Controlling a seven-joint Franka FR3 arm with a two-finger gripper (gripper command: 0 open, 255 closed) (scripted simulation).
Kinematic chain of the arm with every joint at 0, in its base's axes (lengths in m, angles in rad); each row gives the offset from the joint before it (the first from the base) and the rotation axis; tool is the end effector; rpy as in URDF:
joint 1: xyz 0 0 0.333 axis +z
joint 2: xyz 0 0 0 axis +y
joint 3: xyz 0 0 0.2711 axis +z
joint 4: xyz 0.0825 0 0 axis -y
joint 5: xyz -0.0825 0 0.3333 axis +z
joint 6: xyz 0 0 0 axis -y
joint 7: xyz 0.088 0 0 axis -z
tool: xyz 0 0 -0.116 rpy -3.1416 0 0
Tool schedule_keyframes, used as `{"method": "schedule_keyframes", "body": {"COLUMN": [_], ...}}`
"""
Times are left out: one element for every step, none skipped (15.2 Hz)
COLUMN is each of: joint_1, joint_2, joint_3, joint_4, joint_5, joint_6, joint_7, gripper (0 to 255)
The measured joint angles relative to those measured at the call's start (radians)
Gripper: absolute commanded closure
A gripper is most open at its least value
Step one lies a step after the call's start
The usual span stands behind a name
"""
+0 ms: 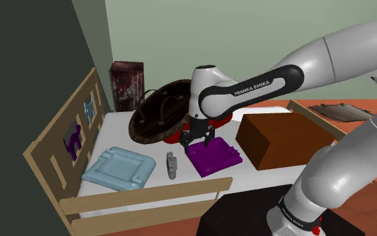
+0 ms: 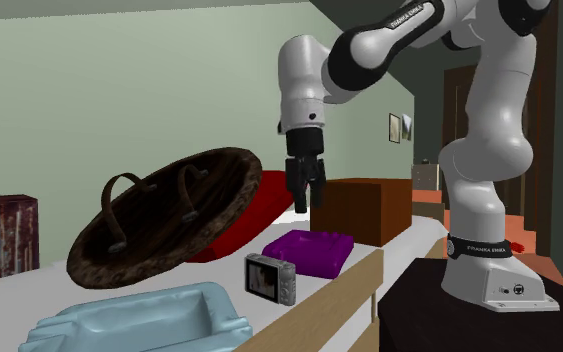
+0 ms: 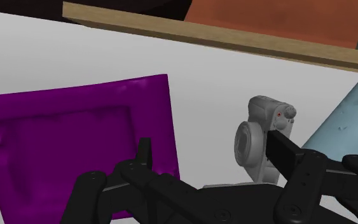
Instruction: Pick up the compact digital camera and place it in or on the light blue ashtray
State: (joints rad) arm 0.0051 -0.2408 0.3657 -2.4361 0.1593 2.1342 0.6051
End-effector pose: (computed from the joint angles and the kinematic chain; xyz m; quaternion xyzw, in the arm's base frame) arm 0.3852 0.1567 0.3602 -0.9849 0.1677 0.0427 0.0036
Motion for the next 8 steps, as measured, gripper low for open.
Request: {"method": "schedule_keyframes", "body": {"joint_1": [-0.001, -0.004, -0.007, -0.006, -0.004, 0.000, 0.002, 0.007], "joint_2": [0.041, 0.080, 0.130, 0.175, 0.211, 0.250, 0.294, 0.331], "joint_3": [0.014, 0.024, 0.034, 0.044, 0.051, 0.057, 0.058, 0.058], "joint_4": [0.022, 0.040, 0.071, 0.096, 0.110, 0.128, 0.156, 0.187], "joint_5": [-0.013, -0.029, -0.051, -0.074, -0.093, -0.116, -0.144, -0.169], "joint_6": [0.025, 0.051, 0.073, 0.098, 0.122, 0.146, 0.164, 0.172], "joint_7": [0.030, 0.056, 0.085, 0.119, 0.149, 0.181, 0.212, 0.242], "gripper": [0, 0, 0, 0, 0, 0, 0, 0]}}
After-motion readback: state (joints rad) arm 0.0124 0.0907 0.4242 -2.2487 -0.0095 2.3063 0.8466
